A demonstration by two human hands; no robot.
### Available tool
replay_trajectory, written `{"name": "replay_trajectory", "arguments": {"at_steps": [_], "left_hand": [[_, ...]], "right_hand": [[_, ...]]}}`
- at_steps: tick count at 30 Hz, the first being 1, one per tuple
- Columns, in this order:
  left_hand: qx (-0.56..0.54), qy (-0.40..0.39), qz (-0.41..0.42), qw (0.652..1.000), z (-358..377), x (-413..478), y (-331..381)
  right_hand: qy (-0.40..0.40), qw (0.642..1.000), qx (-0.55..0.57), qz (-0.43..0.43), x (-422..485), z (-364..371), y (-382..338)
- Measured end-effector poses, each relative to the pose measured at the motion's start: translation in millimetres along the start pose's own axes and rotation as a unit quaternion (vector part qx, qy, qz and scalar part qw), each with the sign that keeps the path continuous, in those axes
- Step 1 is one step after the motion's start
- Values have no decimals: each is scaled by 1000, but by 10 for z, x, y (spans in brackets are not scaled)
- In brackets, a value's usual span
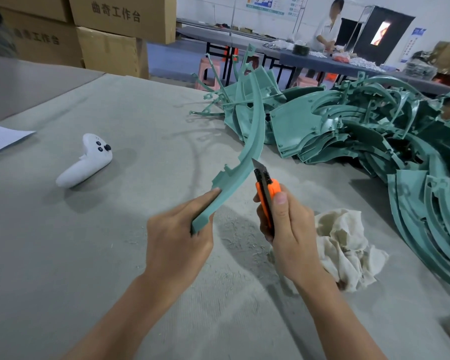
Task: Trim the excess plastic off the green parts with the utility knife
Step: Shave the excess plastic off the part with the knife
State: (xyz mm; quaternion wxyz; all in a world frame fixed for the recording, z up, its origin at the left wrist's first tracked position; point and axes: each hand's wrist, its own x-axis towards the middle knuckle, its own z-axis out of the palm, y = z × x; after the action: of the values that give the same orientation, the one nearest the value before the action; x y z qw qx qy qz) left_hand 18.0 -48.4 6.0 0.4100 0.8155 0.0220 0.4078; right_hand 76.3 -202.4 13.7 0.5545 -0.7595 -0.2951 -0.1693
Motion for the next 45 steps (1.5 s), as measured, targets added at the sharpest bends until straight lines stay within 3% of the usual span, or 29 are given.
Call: {"name": "replay_trajectory", "arguments": {"at_steps": [11,18,27,32,36,41,45], "left_hand": [[71,-2,-12,997,-19,48,2],[26,-12,-8,1000,-7,26,26],[46,19,11,999,-3,21,-25],[86,-3,-1,996,4,31,-14],[80,23,19,996,-9,45,13],[51,17,40,998,1,16,-8],[47,14,50,998,13,22,11]], "right_hand": [[-12,985,-157,-76,-67,7,-13],[78,990,-114,-8,124,-116,60],[11,998,-60,-36,13,-45,63],[-21,990,-119,-80,-79,12,-26],[-4,989,-127,-70,-59,86,-54],[68,995,-63,23,122,-34,72],[65,995,-78,17,128,-17,110]]}}
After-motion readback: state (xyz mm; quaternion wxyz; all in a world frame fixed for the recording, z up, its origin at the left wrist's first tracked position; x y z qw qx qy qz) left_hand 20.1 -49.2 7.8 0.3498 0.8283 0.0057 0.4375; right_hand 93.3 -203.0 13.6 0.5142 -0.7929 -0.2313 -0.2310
